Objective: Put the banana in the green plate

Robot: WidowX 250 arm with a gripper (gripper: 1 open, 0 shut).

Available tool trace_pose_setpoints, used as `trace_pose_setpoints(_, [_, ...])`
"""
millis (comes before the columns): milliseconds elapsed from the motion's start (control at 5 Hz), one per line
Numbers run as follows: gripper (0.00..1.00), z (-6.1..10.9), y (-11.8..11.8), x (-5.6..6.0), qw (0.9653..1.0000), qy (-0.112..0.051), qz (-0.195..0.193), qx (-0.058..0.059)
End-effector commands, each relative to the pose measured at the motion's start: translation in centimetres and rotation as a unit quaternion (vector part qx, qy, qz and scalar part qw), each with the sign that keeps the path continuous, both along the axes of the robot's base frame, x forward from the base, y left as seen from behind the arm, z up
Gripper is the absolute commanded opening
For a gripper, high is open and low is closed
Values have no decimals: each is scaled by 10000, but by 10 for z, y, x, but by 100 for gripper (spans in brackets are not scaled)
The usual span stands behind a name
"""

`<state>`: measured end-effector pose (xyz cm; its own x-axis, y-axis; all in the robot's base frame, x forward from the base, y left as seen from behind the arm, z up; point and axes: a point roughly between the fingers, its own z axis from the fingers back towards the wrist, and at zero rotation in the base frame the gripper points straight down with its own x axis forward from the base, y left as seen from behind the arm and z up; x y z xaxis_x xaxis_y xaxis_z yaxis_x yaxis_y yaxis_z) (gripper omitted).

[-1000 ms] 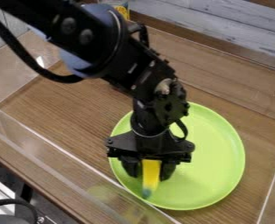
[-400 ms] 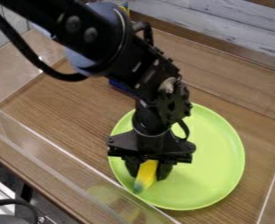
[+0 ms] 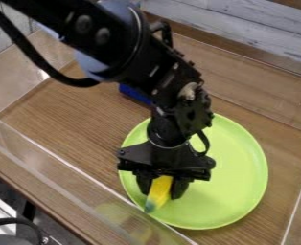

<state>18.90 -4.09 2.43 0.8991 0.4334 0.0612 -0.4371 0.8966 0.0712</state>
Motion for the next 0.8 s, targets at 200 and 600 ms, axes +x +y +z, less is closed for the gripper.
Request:
trace_pose_setpoints(200, [0,18,-6,13,9995,-290,-95,-38])
trace_pose_setpoints(600, [0,25,-9,15,9995,-276,-132,-16])
